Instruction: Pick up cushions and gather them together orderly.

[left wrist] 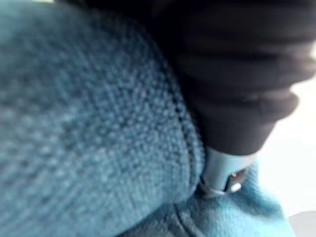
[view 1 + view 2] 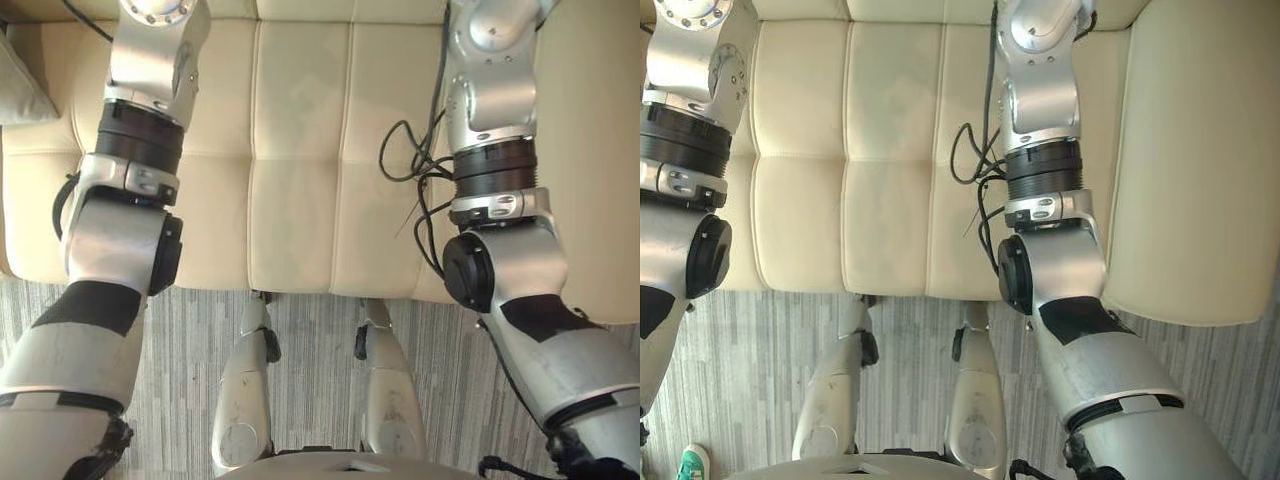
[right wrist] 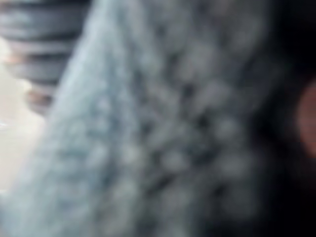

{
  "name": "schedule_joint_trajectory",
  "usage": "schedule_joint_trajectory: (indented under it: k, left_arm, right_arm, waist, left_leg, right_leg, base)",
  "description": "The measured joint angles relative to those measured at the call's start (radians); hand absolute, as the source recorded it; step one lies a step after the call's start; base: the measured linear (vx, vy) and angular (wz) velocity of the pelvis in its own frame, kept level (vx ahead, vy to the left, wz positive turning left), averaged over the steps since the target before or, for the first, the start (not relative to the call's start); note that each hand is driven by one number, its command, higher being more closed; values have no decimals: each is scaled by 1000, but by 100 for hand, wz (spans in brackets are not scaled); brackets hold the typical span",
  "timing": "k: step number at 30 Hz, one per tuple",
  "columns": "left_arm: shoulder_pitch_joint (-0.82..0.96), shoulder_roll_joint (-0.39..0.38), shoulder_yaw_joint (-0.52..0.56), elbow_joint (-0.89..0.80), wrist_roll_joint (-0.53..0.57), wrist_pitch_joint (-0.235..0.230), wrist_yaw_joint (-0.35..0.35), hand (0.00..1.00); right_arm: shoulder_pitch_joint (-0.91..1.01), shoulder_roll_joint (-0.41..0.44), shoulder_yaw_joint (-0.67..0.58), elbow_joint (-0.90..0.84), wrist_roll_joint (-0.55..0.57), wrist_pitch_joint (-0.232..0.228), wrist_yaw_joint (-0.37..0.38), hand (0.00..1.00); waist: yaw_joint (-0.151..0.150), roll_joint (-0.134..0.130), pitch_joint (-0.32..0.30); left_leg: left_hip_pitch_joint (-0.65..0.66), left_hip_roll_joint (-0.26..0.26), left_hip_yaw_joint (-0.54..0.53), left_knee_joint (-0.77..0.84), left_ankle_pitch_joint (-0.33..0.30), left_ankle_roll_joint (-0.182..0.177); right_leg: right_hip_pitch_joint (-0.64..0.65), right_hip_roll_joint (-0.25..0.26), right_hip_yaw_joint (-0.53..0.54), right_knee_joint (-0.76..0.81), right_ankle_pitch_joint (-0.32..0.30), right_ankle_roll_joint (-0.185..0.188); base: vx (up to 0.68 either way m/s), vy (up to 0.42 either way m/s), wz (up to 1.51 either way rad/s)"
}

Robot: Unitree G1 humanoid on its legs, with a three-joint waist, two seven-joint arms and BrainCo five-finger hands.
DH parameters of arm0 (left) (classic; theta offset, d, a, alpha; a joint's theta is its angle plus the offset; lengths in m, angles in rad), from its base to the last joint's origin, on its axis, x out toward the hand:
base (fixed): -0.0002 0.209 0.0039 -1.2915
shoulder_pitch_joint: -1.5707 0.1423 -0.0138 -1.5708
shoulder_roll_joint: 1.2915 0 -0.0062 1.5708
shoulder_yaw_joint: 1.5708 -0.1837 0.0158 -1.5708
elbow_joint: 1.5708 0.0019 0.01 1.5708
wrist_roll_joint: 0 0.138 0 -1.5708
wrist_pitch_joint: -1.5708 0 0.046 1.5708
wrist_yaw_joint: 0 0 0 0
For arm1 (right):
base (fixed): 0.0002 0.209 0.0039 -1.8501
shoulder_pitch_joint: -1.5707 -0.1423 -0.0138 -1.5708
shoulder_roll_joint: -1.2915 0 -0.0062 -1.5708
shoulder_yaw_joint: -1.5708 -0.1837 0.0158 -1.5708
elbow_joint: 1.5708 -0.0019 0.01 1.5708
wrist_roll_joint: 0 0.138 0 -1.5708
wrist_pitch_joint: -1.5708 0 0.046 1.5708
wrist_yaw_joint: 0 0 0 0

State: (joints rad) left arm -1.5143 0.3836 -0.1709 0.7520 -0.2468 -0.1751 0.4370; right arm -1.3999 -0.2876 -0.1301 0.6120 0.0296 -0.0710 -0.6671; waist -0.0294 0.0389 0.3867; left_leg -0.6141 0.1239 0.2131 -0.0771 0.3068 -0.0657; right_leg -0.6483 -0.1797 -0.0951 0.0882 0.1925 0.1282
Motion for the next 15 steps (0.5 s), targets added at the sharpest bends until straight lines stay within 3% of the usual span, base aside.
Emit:
schedule_joint_trajectory:
  k: [5, 9, 15]
  left_arm:
    - [22, -12, -29, 64, 15, 14, -54, 0]
    - [146, -10, -16, 93, 14, 44, -82, 0]
    - [258, -54, 32, 94, 1, 75, -96, 0]
  right_arm:
    - [6, -39, 13, 92, 95, 15, 82, 0]
    - [57, -40, 79, 149, 149, 34, 136, 0]
    - [108, -35, 90, 156, 218, 54, 161, 0]
  waist:
    - [2, 0, 30]
    - [3, -1, 43]
    - [4, -1, 70]
  left_leg:
    - [-68, 16, -8, 0, 24, -7]
    - [-107, 30, 9, -1, 32, -15]
    - [-132, 40, 35, 0, 44, -8]
  right_leg:
    - [-72, 12, -7, 22, 6, -13]
    - [-121, 19, 0, 37, 9, -18]
    - [-153, 28, 9, 41, 20, -13]
  base:
    - [-69, 14, 1]
    - [-58, -11, -5]
    - [3, -6, -5]
